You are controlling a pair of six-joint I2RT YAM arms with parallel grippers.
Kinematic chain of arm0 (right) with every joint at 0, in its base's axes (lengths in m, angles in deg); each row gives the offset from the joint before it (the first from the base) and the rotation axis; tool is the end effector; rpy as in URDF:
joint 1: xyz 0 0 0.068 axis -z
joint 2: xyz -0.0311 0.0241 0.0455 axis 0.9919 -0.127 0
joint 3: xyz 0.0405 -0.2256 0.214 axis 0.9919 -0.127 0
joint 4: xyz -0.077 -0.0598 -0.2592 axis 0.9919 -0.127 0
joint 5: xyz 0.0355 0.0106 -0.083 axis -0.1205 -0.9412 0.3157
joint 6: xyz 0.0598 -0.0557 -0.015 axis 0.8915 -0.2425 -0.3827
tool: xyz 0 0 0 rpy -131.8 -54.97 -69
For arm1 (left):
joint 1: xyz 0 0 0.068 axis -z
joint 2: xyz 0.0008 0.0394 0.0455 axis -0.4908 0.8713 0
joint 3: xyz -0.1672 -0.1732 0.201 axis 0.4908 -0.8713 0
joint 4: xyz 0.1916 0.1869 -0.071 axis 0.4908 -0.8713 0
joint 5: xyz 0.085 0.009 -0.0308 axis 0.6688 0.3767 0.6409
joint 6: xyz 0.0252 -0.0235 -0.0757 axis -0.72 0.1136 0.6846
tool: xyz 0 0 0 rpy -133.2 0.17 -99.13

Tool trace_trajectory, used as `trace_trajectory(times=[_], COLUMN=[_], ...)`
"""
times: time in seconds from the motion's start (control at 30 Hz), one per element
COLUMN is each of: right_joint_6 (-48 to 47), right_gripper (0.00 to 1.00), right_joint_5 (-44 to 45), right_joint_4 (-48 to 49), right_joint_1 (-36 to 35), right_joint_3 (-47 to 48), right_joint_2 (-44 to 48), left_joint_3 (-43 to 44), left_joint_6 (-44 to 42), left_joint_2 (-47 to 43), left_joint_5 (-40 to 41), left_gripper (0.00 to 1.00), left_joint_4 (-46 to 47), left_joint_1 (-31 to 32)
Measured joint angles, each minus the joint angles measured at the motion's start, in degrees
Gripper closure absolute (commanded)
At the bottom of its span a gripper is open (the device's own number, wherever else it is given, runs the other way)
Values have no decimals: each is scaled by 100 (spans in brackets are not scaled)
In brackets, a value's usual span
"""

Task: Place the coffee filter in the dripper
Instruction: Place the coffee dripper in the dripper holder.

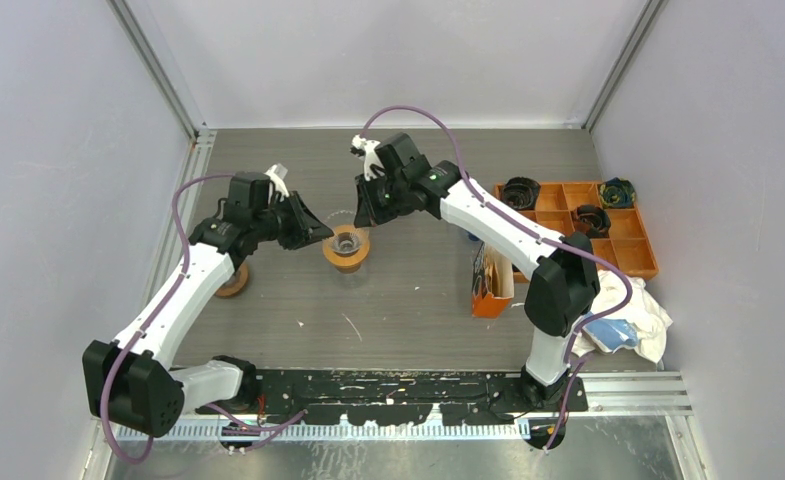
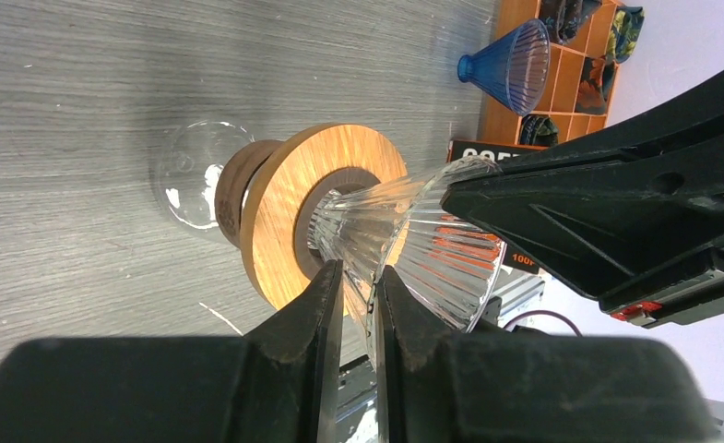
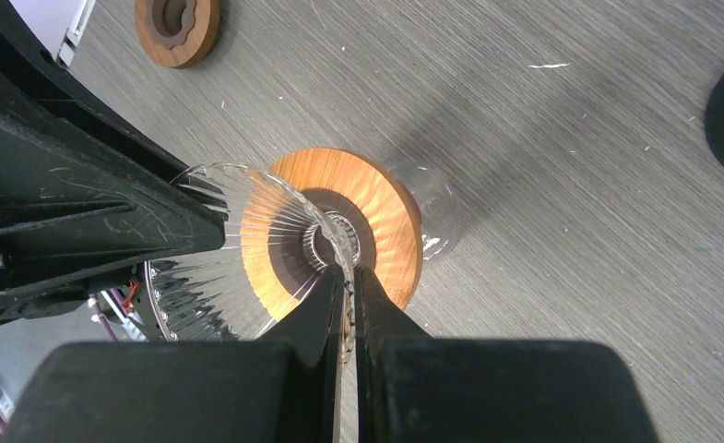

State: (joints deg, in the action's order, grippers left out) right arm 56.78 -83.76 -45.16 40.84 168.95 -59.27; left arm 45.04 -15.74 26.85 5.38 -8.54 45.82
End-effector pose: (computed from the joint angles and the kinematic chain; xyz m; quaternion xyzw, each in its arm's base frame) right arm 0.3300 0.3251 0.3337 -0.2743 0.8691 0.3061 0.2753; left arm 0.2616 -0.1048 0.3184 -0.1488 0.8831 -0.3572 0.2653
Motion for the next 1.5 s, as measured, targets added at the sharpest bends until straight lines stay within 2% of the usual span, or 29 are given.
trace_trajectory(times=[0.43, 0.9, 1.5], right_joint_6=[-155, -269, -302], right_gripper=[99, 99, 99], right_joint_5=[269, 299, 315], right_joint_4=[203, 981, 1102], right_joint_1=[-144, -168, -168], right_joint_3=[-111, -789, -756], right_joint_2=[13, 243, 101], left_joint_3=[-199, -280, -273], left_joint_6=[-66, -98, -39], left_joint_2=[-94, -85, 57], left_joint_5=[33, 68, 389], left_gripper=[85, 82, 79], left_joint_4=[153, 205, 205], left_joint_1=[35, 125, 251])
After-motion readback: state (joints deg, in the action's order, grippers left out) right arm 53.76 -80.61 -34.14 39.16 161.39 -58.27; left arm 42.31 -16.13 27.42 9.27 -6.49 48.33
